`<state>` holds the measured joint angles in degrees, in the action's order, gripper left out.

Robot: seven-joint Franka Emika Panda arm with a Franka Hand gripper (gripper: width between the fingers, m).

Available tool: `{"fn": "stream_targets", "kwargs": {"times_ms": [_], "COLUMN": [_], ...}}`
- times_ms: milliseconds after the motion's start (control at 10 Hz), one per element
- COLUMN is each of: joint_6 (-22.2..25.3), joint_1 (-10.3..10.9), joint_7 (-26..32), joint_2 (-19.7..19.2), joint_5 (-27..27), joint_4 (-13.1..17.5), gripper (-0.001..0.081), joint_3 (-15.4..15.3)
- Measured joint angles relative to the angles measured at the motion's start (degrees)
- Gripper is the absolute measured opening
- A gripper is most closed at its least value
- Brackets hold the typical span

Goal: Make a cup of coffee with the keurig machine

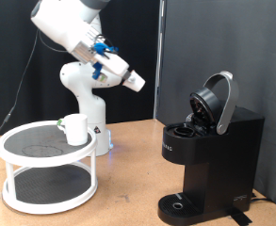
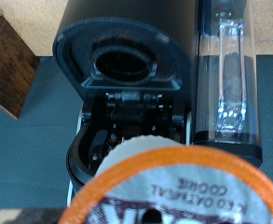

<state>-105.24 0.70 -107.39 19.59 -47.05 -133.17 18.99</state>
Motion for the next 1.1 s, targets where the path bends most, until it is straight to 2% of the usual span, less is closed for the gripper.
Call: {"fn": "stream_targets", "kwargs": {"times_ms": [500, 700, 900, 1100], "joint_6": [-1.7, -4.6, -4.4, -4.3], "joint_1": [2.2, 2.4, 2.4, 2.5], "joint_7": [-3.1, -3.0, -3.0, -3.0], "joint_2": [-5.1, -5.2, -5.2, -5.6], "joint_5": [-2.0, -2.0, -2.0, 1.1], "joint_4": [5.2, 5.2, 5.1, 5.5], "gripper": [0.0382, 0.0382, 0.0382, 0.0382], "joint_3": [-5.1, -6.6, -6.6, -7.6]}}
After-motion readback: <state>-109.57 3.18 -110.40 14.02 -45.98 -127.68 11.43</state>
